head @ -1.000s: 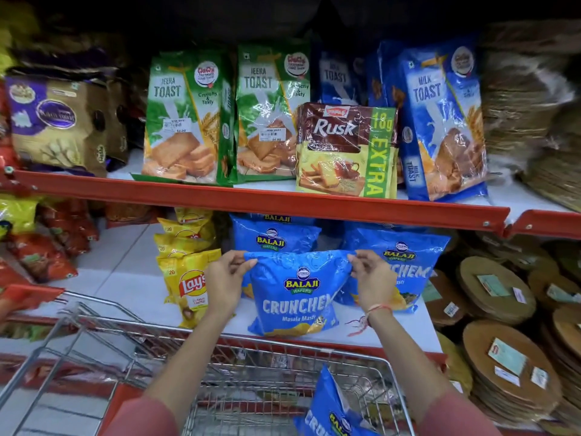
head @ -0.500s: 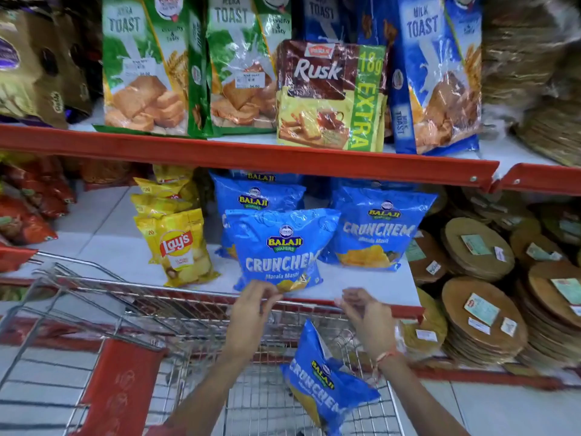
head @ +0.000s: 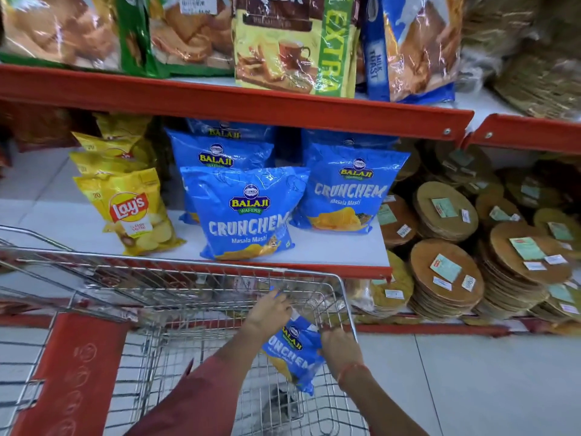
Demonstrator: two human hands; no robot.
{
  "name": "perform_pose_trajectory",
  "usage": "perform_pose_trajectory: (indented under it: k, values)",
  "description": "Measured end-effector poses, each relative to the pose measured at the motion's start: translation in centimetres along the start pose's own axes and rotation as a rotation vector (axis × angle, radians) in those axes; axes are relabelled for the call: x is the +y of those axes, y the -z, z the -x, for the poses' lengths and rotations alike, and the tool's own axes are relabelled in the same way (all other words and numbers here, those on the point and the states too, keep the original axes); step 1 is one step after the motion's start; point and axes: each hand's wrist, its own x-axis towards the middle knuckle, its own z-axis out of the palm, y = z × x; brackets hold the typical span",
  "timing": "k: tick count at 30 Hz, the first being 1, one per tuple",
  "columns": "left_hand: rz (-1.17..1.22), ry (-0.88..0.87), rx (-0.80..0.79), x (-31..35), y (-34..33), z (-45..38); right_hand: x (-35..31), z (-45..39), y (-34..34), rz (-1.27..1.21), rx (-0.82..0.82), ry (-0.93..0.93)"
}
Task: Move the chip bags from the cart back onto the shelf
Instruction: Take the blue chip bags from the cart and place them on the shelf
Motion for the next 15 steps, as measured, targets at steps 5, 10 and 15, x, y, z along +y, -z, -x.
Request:
perform_pose_trajectory:
  k: [5, 10, 15]
  values:
    - [0.144, 0.159, 0.035, -0.3, -1.1, 3.5, 0.5, 0.5, -0.9, -0.143, 0.144, -0.054]
    - [0.725, 0.450, 0.140, -0.8, -1.4, 8.6, 0.1, 2.6, 1.0, -0.311, 0.238, -0.034]
    - [1.094, 0.620, 0.446, -1.3, 2.4, 12.6, 0.3, 6.9, 5.0, -0.507, 0.431, 0.013]
